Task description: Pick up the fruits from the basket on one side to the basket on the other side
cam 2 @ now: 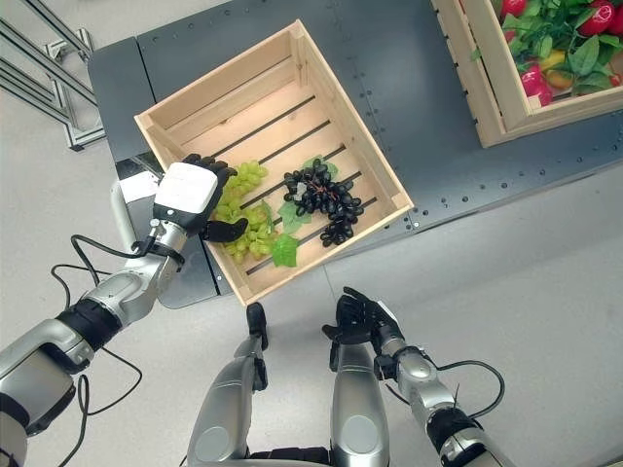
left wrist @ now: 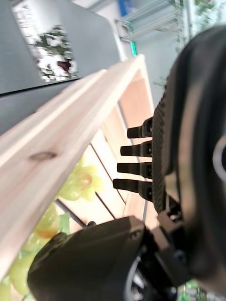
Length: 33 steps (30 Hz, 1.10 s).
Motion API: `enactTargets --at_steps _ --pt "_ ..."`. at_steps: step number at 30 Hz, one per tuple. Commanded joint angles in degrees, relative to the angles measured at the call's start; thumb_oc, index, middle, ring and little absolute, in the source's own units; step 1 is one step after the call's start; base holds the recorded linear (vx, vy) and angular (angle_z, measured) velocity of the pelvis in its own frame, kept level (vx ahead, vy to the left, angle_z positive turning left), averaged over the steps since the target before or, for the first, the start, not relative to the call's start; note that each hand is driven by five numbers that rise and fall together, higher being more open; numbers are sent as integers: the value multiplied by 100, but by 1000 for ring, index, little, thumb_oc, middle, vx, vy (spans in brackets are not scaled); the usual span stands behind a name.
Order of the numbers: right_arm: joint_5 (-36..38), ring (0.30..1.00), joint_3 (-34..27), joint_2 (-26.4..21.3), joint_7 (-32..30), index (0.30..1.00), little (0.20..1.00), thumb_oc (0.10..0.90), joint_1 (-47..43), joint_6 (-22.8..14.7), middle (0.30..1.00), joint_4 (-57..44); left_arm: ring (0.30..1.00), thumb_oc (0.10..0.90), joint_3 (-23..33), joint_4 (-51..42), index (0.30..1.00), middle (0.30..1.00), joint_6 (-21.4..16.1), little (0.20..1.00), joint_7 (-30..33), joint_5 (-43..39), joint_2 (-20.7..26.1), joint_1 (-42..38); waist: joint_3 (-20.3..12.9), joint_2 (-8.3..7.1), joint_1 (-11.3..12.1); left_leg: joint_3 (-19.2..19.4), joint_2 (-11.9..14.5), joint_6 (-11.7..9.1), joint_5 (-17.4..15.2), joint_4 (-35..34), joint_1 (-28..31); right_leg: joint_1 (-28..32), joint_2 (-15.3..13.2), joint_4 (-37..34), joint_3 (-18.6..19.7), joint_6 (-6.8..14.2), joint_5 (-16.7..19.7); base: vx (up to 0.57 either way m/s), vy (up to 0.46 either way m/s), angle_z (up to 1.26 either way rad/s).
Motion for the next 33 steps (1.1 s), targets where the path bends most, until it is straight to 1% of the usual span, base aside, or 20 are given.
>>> enactTargets --at_steps 1,4,7,10,12,15,17,18,19,21,24,25,27,29,30,32,33 --pt "227 900 175 -114 -140 900 900 800 187 -400 900 -594 900 800 493 105 900 900 165 900 30 -332 155 -662 6 -325 -85 -154 -68 -70 -525 1065 -464 484 59 -677 158 -41 336 0 0 0" --pt "223 900 192 -91 -145 900 900 800 165 -392 900 -601 900 800 543 358 900 900 250 900 -7 -398 44 -730 33 -346 -92 -156 -59 -62 -512 1066 -488 489 76 -685 140 -47 323 0 0 0" --pt "390 900 226 -43 -164 900 900 800 112 -331 900 -641 900 800 561 718 900 900 310 900 166 -421 -126 -845 43 -389 -111 -160 -57 -59 -504 1094 -565 437 97 -678 136 -68 317 0 0 0" --pt "379 900 273 4 -160 900 900 800 44 -382 900 -588 900 800 583 1105 900 900 339 900 360 -543 -260 -1019 43 -426 -145 -166 -48 -63 -519 1183 -656 363 117 -635 157 -87 306 0 0 0" --pt "363 900 318 45 -217 900 900 800 -4 -363 900 -576 900 800 609 1400 900 900 242 900 490 -526 -363 -1117 43 -455 -166 -164 -43 -63 -524 1238 -717 313 124 -618 175 -93 312 0 0 0" --pt "343 900 356 76 -251 900 900 800 -46 -332 900 -569 900 800 591 1581 900 900 210 900 536 -411 -451 -1196 43 -490 -183 -143 -40 -60 -526 1236 -732 301 139 -635 192 -102 318 0 0 0" --pt "356 900 407 110 -276 900 900 800 -122 -324 900 -513 900 800 349 1708 900 900 -133 900 432 240 -486 -1390 43 -552 -219 -109 -29 -64 -533 1264 -782 262 165 -656 228 -115 342 10 0 -2" --pt "357 900 410 110 -278 900 900 800 -130 -318 900 -512 900 800 314 1690 900 900 -142 900 404 292 -488 -1409 43 -555 -223 -106 -27 -65 -535 1270 -787 257 168 -655 233 -117 344 30 10 1" --pt "347 900 433 112 -260 900 900 800 -158 -324 900 -473 900 800 130 1580 900 900 -276 900 306 435 -475 -1514 43 -562 -247 -85 -22 -61 -548 1280 -793 237 180 -643 254 -119 344 0 0 0" --pt "347 900 451 106 -238 900 900 800 -177 -332 900 -440 900 800 -29 1476 900 900 -489 900 185 554 -434 -1626 43 -566 -261 -66 -17 -58 -559 1285 -794 234 183 -654 263 -120 349 27 11 -3" --pt "302 900 433 73 -201 900 900 800 -154 -357 900 -407 900 800 -303 935 900 900 -546 900 -162 655 -253 -1789 43 -527 -273 -47 -26 -56 -583 1314 -799 237 173 -665 271 -114 359 38 16 -3" --pt "290 900 409 40 -202 900 900 800 -106 -356 900 -444 900 800 -364 570 900 900 -546 900 -337 702 -100 -1844 43 -500 -270 -44 -28 -56 -590 1328 -809 233 164 -670 268 -108 363 39 10 -3" --pt "284 900 388 15 -204 900 900 800 -56 -372 900 -477 900 800 -404 274 900 900 -572 900 -409 679 27 -1868 43 -484 -261 -44 -27 -52 -592 1335 -821 228 153 -674 265 -103 368 15 2 -1" --pt "311 900 325 -35 -169 900 900 800 42 -427 900 -508 900 800 -361 -201 900 900 -689 900 -452 529 268 -1875 43 -457 -221 -45 -30 -40 -599 1323 -818 233 142 -683 240 -101 364 0 0 0" --pt "317 900 241 -59 -149 900 900 800 134 -459 900 -542 900 800 -315 -697 900 900 -619 900 -612 491 506 -1851 43 -425 -176 -66 -40 -40 -615 1336 -828 237 132 -676 207 -98 356 0 0 0" --pt "310 900 200 -74 -149 900 900 800 187 -474 900 -576 900 800 -262 -920 900 900 -649 900 -710 495 633 -1807 43 -407 -151 -76 -43 -33 -624 1355 -846 227 127 -661 182 -100 349 0 0 0" --pt "301 900 152 -97 -121 900 900 800 234 -501 900 -584 900 800 -224 -1192 900 900 -656 900 -925 523 794 -1788 43 -385 -124 -92 -42 -32 -632 1385 -881 207 120 -642 154 -102 341 -10 -33 2"
